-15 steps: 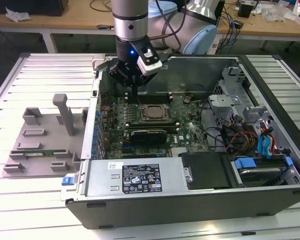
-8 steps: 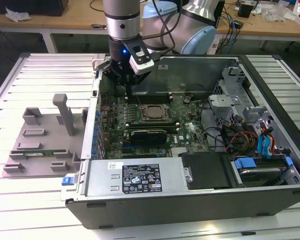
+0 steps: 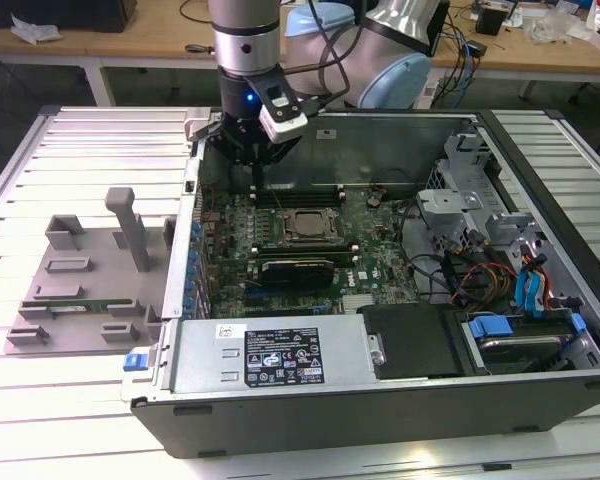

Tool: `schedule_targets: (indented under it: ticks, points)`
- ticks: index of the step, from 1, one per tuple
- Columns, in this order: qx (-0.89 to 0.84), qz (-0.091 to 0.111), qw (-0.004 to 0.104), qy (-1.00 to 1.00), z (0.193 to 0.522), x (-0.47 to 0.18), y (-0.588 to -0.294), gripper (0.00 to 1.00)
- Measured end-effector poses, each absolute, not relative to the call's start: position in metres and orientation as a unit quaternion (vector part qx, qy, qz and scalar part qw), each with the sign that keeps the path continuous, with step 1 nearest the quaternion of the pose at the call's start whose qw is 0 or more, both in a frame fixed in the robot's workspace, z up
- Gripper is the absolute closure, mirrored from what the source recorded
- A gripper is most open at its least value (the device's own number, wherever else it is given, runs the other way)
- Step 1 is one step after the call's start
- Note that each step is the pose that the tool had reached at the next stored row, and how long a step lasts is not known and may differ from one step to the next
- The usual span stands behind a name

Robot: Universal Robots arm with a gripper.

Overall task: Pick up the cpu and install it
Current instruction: 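Install the first cpu locking lever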

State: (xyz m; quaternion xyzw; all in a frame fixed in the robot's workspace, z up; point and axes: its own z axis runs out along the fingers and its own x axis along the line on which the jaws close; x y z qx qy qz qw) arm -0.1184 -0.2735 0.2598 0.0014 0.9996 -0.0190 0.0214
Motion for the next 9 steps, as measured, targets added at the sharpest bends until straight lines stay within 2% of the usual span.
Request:
schedule_targets:
  ticks: [9]
  points:
    - [0.001,-0.019,0.021,1.000,0.2597,-0.1125,-0.2734,0.89]
